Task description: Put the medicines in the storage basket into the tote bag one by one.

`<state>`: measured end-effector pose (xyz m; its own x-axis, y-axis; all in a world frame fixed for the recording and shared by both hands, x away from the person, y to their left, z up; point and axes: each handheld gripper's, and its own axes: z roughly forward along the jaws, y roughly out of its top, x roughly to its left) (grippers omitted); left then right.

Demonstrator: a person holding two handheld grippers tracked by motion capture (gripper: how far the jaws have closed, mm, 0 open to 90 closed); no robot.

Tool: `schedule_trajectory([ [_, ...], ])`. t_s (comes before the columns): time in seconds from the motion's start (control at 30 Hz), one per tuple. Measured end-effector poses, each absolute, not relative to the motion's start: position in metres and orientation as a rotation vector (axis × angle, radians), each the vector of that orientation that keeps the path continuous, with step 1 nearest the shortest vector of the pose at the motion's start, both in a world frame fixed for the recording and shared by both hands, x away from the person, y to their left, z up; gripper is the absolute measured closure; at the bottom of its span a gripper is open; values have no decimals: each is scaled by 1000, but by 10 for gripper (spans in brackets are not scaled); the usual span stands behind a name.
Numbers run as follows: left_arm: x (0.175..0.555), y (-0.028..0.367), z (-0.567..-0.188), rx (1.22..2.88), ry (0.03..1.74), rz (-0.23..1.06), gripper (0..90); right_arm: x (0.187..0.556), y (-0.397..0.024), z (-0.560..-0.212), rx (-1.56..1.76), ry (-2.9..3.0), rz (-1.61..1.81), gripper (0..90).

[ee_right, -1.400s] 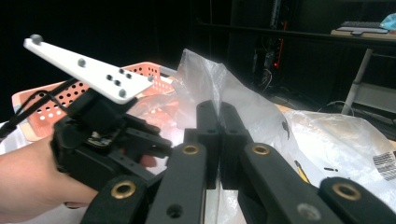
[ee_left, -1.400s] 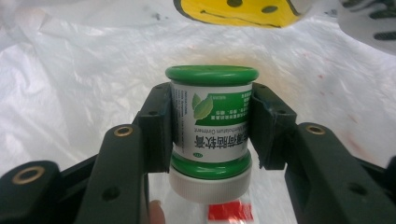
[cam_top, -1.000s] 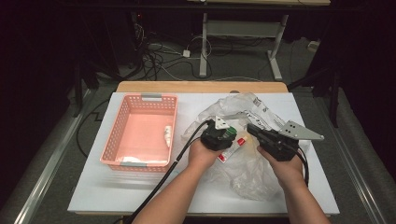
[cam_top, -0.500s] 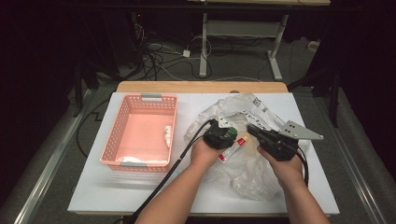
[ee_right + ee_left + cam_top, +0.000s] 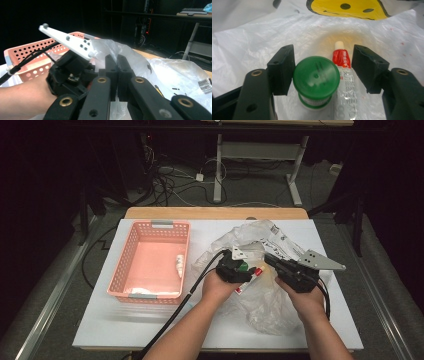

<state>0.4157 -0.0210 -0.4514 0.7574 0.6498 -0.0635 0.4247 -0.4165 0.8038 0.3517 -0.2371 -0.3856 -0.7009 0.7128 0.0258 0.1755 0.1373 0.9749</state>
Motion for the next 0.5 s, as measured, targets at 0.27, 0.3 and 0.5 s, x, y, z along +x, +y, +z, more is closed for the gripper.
schedule_trajectory([
  [0.27, 393, -8, -448, 2054, 790, 307, 290, 351, -235, -385, 840, 1978, 1587, 900],
  [0.3, 390, -6, -447, 2051, 790, 309, 274, 350, -235, -385, 841, 1978, 1588, 900],
  [0.5, 372, 2, -443, 2034, 775, 299, 218, 349, -236, -384, 837, 1976, 1587, 900],
])
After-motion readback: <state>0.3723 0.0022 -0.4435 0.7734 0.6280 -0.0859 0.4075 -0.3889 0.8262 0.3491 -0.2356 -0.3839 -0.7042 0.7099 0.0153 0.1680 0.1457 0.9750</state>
